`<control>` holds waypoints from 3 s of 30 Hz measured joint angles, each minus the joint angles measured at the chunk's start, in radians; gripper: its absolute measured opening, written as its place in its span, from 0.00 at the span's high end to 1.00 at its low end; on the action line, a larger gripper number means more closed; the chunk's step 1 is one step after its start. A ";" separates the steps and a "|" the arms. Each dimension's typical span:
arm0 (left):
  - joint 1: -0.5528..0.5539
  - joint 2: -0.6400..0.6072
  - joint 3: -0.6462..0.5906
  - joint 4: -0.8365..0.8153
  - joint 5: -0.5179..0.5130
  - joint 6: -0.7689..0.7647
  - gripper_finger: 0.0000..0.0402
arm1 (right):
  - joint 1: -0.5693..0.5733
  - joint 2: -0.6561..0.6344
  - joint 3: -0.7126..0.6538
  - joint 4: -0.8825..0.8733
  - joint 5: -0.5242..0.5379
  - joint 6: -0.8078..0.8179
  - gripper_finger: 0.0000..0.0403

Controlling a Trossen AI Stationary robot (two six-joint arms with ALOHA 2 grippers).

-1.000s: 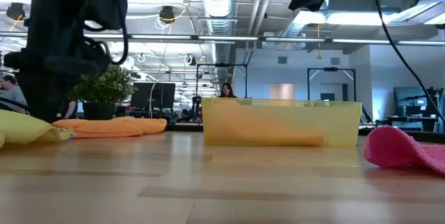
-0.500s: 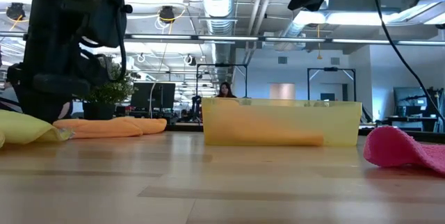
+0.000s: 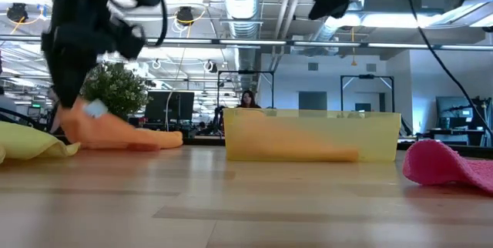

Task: Fold microfiber towels
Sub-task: Fold the orange microfiber towel

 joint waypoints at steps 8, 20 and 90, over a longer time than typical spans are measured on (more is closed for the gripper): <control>0.001 -0.001 0.324 -0.263 -0.107 0.109 1.00 | 0.010 0.162 0.000 0.279 0.001 -0.264 0.45; 0.001 -0.002 0.641 -0.329 -0.168 0.332 1.00 | 0.029 0.403 0.054 0.632 -0.041 -0.374 0.45; 0.005 0.079 1.164 -0.392 -0.499 0.596 1.00 | 0.094 0.634 0.288 0.431 -0.163 -0.320 0.68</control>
